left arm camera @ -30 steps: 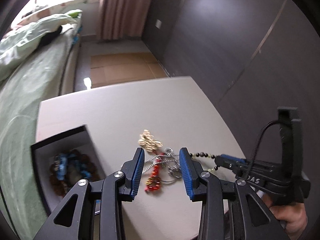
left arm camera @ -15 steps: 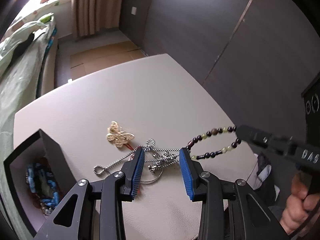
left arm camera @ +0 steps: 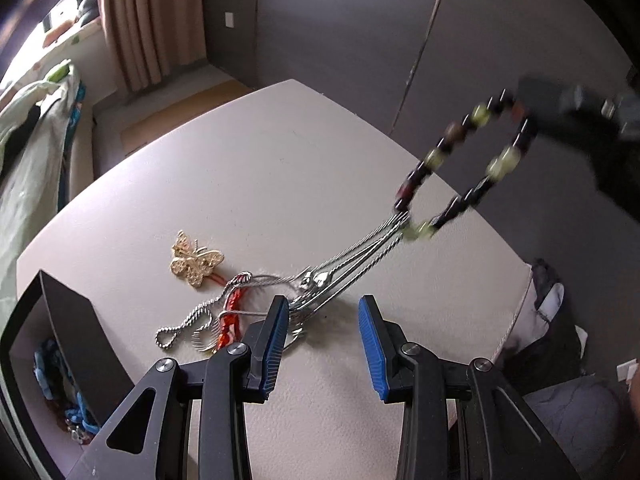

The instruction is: Organize jewelry

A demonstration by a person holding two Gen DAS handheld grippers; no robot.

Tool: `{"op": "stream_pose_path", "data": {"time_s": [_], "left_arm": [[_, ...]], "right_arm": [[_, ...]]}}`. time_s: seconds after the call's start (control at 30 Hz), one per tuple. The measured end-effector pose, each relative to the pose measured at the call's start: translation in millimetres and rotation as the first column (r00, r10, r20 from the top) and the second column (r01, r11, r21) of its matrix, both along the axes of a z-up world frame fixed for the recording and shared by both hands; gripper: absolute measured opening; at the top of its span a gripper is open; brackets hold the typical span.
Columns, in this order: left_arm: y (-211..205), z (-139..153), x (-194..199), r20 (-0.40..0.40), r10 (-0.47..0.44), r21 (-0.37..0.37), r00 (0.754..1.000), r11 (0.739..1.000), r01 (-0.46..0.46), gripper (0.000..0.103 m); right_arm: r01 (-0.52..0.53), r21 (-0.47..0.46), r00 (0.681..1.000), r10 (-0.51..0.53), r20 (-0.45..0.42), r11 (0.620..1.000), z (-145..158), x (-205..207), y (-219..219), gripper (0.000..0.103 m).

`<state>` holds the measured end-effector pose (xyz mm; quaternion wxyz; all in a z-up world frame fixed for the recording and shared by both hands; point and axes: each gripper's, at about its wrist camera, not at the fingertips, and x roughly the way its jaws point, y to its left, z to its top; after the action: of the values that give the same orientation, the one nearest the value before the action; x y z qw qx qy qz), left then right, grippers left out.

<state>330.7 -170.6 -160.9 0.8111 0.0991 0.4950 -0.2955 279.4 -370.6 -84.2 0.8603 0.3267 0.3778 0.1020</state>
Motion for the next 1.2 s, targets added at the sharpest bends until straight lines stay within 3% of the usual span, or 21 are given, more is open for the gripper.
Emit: {"op": "stream_pose_path", "data": {"time_s": [0.47, 0.63, 0.8, 1.03, 1.2], "left_arm": [[2, 5, 5, 0.021, 0.016, -0.054, 1.000, 0.998, -0.015, 0.038], [-6, 5, 14, 0.039, 0.020, -0.062, 0.999, 0.998, -0.017, 0.038], [-10, 2, 16, -0.020, -0.019, -0.122, 1.000, 0.992, 0.016, 0.038], [-21, 9, 2, -0.025, -0.109, -0.196, 0.994, 0.975, 0.103, 0.038], [-28, 8, 4, -0.033, -0.108, -0.209, 0.994, 0.973, 0.099, 0.038]], "right_arm": [[-0.049, -0.128, 0.986, 0.068, 0.151, 0.991, 102, 5, 33, 0.009], [-0.046, -0.146, 0.985, 0.070, 0.161, 0.988, 114, 3, 37, 0.009], [-0.037, -0.126, 0.986, 0.056, 0.154, 0.991, 116, 0, 33, 0.009], [-0.038, -0.125, 0.983, 0.060, 0.172, 0.991, 129, -4, 28, 0.009], [-0.042, -0.130, 0.978, 0.067, 0.197, 0.991, 143, -9, 29, 0.009]]}}
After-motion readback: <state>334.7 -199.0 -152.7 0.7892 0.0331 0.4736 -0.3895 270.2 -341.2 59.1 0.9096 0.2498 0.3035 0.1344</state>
